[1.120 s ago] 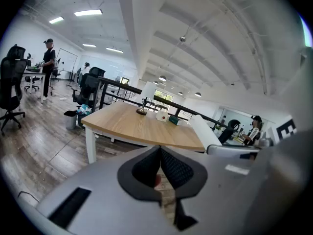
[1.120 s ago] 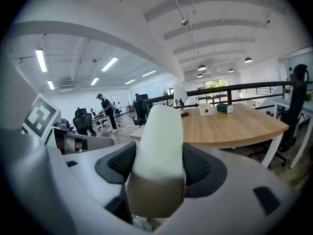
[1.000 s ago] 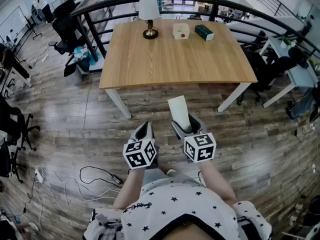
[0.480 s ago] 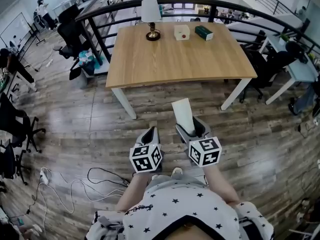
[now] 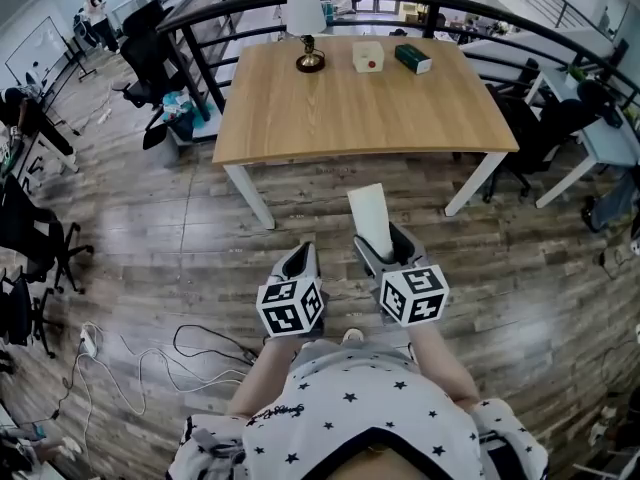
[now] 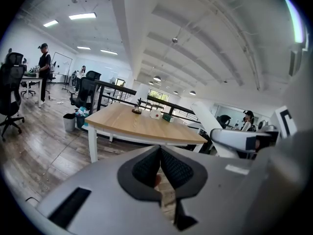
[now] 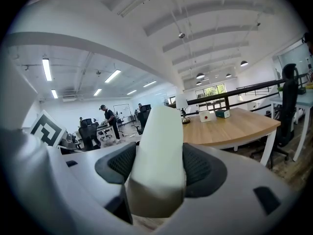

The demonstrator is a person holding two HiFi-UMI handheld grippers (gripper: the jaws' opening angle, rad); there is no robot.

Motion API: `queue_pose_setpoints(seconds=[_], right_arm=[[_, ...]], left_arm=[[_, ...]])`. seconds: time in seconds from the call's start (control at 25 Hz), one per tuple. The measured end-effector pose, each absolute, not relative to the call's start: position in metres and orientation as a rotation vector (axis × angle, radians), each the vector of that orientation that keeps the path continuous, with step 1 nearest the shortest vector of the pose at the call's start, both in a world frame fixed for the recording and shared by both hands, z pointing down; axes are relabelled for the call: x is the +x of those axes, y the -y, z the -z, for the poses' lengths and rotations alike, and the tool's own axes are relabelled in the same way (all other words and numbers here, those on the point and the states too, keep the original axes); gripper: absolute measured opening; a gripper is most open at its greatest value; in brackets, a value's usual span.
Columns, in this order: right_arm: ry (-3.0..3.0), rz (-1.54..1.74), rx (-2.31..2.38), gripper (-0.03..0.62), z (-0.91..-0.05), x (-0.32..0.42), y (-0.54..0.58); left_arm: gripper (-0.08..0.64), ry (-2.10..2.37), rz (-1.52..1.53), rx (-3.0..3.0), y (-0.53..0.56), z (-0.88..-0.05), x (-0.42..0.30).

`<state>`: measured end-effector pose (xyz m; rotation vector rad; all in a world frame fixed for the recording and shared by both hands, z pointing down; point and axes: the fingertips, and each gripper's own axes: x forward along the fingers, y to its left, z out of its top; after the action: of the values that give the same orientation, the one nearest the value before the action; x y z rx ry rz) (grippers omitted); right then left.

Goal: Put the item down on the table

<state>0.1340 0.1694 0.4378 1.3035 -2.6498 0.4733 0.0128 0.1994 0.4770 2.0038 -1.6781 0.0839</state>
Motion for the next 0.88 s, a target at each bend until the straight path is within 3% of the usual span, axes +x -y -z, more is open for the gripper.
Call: queue_pose_setpoints(seconds=[0.88], right_arm=[[2.707, -0.481, 1.283, 0.295, -0.436, 0.126, -0.103]], left_arm=[[0.012, 1.72, -0.059, 1.907, -0.153, -0.499, -0.008]])
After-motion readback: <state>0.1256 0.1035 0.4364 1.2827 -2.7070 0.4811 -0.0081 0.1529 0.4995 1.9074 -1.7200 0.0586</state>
